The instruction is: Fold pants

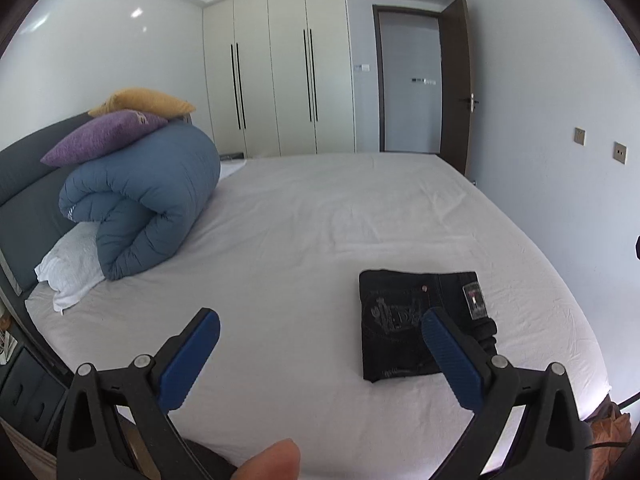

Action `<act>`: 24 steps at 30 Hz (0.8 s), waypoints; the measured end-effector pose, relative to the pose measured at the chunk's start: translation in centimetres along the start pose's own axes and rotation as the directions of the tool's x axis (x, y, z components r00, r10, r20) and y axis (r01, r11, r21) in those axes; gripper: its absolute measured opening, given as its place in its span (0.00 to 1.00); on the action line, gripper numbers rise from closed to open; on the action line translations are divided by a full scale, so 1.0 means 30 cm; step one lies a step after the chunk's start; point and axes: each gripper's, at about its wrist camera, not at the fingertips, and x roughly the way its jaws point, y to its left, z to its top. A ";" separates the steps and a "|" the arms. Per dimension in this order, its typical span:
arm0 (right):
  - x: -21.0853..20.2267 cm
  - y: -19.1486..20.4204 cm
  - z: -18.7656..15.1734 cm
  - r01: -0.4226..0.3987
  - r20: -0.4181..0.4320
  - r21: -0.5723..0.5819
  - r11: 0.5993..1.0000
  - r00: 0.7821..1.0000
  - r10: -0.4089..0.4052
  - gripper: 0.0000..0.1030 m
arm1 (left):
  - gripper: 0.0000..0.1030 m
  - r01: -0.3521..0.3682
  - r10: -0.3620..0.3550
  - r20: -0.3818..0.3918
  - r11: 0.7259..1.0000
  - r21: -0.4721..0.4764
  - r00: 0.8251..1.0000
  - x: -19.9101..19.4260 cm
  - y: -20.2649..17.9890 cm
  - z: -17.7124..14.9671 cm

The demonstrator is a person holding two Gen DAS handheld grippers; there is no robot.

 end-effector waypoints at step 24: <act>0.214 0.061 -0.151 0.048 -0.348 -0.046 0.998 0.935 -0.061 1.00 | 1.00 0.055 -0.047 -0.275 0.998 0.020 0.960 0.153 -0.125 -0.160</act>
